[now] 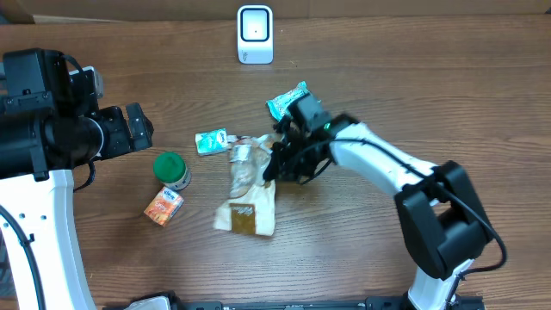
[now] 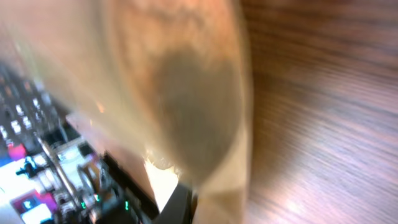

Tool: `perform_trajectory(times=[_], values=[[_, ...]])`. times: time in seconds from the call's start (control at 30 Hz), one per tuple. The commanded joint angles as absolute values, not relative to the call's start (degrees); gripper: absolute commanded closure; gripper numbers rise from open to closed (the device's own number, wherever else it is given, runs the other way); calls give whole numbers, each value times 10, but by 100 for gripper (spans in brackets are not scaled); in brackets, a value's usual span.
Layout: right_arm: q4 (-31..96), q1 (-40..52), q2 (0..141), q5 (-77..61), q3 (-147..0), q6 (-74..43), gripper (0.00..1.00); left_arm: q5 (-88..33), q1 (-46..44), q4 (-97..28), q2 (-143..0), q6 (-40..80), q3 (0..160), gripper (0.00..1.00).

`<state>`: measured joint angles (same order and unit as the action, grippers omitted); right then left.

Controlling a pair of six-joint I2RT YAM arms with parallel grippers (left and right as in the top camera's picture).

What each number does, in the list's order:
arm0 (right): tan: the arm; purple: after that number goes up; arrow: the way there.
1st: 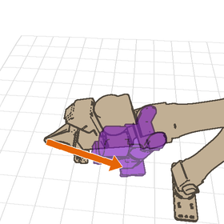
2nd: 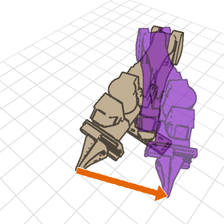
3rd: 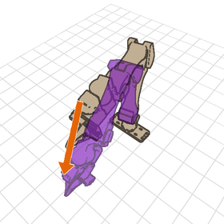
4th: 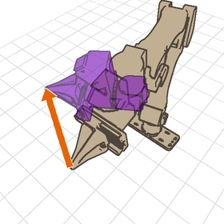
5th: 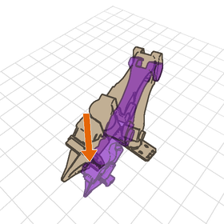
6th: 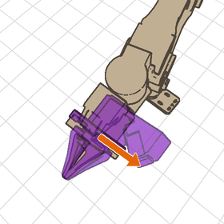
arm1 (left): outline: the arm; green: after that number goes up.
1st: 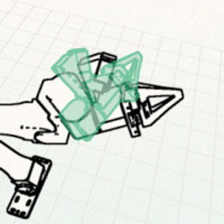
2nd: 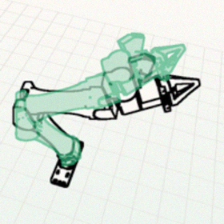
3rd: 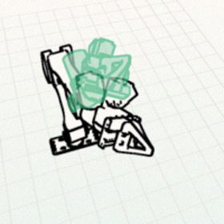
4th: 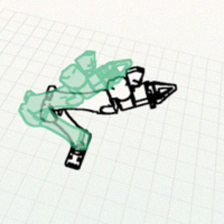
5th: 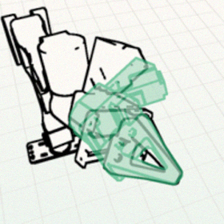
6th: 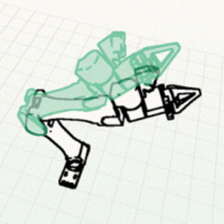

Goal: Scan the item barcode

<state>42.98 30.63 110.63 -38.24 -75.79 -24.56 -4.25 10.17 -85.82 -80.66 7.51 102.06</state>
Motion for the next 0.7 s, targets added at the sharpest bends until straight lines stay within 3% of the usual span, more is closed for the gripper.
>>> perform_trajectory(times=[0.0, 0.3, 0.67], values=[[519, 290, 1089, -318, -821, -118, 96, -41, 105, -859, -803, 77, 1034, 0], [731, 292, 1089, -152, -960, -167, 96, -41, 105, -859, -803, 77, 1034, 0], [801, 321, 1110, -49, -988, -260, 96, -41, 105, -859, -803, 77, 1034, 0]])
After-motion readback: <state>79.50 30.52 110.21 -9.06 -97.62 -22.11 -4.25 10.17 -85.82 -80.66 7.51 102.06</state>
